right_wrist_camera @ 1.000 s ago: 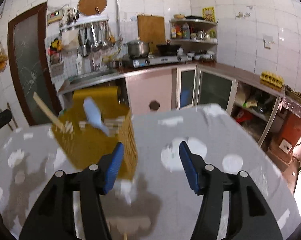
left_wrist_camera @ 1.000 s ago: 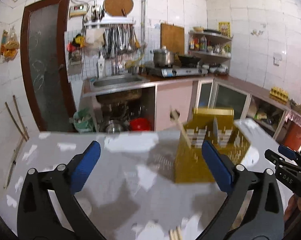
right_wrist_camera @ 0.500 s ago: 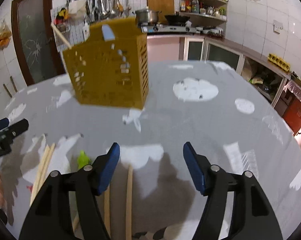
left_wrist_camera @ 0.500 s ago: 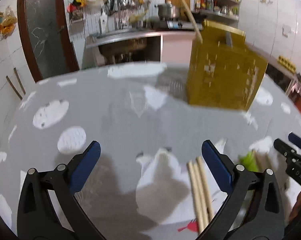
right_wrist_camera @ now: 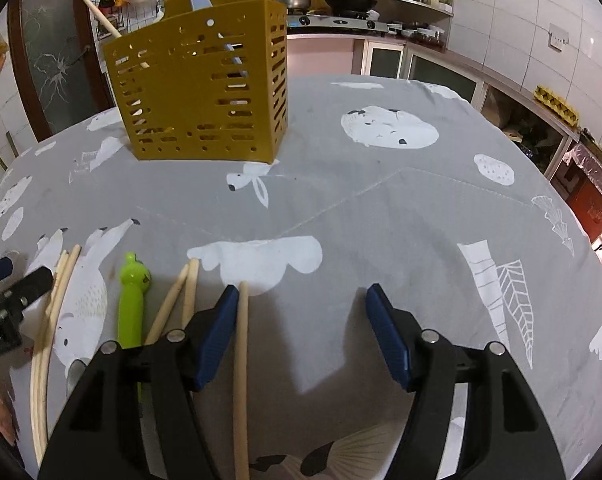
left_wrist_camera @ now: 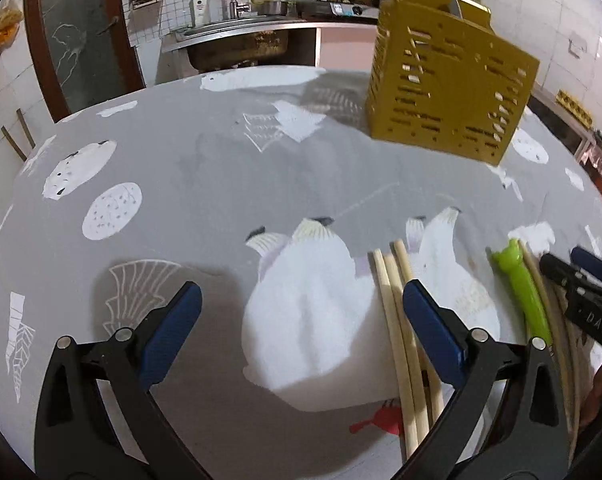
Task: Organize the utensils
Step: 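Move both tools back down to the remaining chopsticks on the table, then close left tool on a chopstick while right tool grasps another chopstick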
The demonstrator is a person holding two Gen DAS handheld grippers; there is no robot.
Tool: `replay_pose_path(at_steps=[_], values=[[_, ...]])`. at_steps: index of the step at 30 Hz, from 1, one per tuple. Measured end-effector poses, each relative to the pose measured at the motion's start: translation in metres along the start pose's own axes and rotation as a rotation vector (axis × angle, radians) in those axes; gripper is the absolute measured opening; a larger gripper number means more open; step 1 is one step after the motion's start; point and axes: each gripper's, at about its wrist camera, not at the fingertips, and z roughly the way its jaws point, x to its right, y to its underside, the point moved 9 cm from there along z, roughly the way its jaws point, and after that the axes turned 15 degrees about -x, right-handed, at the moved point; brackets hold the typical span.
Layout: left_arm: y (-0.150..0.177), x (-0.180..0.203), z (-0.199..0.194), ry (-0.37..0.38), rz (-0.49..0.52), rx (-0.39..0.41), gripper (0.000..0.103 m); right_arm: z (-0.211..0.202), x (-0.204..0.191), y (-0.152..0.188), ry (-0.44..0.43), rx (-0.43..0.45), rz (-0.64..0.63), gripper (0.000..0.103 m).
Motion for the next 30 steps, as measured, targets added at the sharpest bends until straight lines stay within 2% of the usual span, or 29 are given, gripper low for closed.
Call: replay_pose_path(at_steps=[11, 18, 21, 24, 26, 30], values=[[0.003, -0.009, 0.003, 0.012, -0.042, -0.013, 0.094, 0.001, 0.001, 0.0, -0.009, -0.001, 0.006, 0.065], [0.006, -0.001, 0.007, -0.031, 0.006, -0.029, 0.092, 0.0, -0.001, 0.003, 0.012, -0.003, -0.001, 0.065], [0.004, 0.005, 0.007, -0.032, 0.011, -0.034, 0.085, 0.001, -0.002, 0.003, 0.03, -0.006, -0.003, 0.065], [0.0, 0.013, 0.006, -0.03, 0.026, -0.03, 0.072, 0.001, -0.004, 0.002, 0.04, -0.011, -0.005, 0.062], [-0.002, 0.02, 0.006, -0.023, 0.038, -0.029, 0.058, 0.001, -0.007, 0.002, 0.032, -0.014, -0.011, 0.054], [-0.003, 0.03, 0.004, -0.011, 0.053, -0.045, 0.039, 0.0, -0.014, 0.001, 0.019, -0.03, -0.031, 0.039]])
